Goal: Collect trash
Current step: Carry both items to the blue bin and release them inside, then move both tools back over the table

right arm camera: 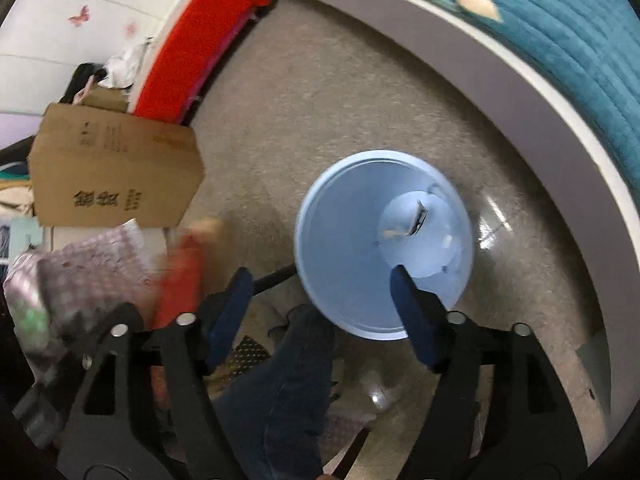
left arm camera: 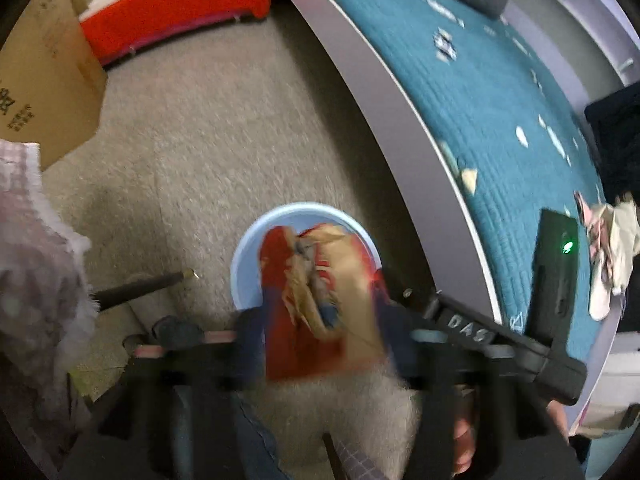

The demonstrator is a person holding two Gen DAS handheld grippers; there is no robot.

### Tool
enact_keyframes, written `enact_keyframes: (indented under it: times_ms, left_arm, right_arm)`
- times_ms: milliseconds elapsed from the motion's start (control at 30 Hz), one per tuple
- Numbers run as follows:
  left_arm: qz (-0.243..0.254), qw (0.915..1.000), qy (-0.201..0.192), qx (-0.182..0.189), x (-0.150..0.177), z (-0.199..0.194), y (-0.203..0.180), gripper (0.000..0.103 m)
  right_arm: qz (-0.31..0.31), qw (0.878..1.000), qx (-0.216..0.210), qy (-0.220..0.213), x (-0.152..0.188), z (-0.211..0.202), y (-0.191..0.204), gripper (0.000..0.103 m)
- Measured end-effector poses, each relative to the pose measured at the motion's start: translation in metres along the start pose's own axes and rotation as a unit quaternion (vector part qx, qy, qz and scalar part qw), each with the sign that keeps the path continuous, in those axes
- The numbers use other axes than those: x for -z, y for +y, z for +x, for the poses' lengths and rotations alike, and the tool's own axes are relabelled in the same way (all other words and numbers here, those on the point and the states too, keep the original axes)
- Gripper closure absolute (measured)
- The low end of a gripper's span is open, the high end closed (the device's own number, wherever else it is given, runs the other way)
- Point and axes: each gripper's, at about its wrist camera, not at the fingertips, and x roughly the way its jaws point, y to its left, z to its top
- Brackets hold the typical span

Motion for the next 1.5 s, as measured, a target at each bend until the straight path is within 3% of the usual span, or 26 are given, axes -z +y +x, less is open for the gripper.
enact_keyframes:
  times_ms: [100,167,300,400,500,633,800,1033,1233,1500]
  left_arm:
    - [-0.008,0.9999,0.001,-0.012,0.000,0.003,0.003,0.017]
    - [-0.020,0.9997,0.011,-0.012,-0.002,0.002,0.005,0.017]
    - [-0.027,0.9990,-0.021,-0.027,-0.004,-0.024,0.001,0.015]
    - [-0.018,0.9968,-0.063,-0.046,-0.004,-0.059,-0.008,0.010]
    - [0.003,0.9927,-0.113,-0.041,0.000,-0.099,-0.020,0.009]
    - [0.032,0.9794,-0.192,-0.053,0.016,-0.164,-0.032,0.007]
    - [0.036,0.9648,-0.255,-0.052,0.042,-0.230,-0.024,0.007]
    - [0.018,0.9491,-0.309,-0.056,0.079,-0.298,0.006,0.007]
    - [0.009,0.9277,-0.365,-0.080,0.116,-0.347,0.034,0.007]
    - [-0.037,0.9145,-0.389,-0.103,0.160,-0.383,0.089,0.007]
  right_arm:
    - [0.001,1.000,0.003,-0.028,0.004,-0.019,-0.001,0.016]
    - [-0.008,0.999,0.005,-0.051,0.008,-0.034,0.004,0.011]
    - [-0.014,0.995,0.012,-0.095,0.015,-0.065,0.010,0.006]
    - [-0.022,0.991,0.023,-0.130,0.019,-0.092,0.023,0.006]
    - [-0.036,0.985,0.026,-0.169,0.027,-0.123,0.042,0.006]
    - [-0.058,0.976,0.020,-0.210,0.040,-0.164,0.073,0.006]
    - [-0.103,0.964,0.011,-0.245,0.064,-0.209,0.117,0.006]
    - [-0.173,0.947,-0.002,-0.270,0.104,-0.247,0.185,0.006]
    - [-0.227,0.935,-0.021,-0.271,0.135,-0.256,0.238,0.006]
    - [-0.299,0.919,-0.038,-0.253,0.178,-0.248,0.306,0.006]
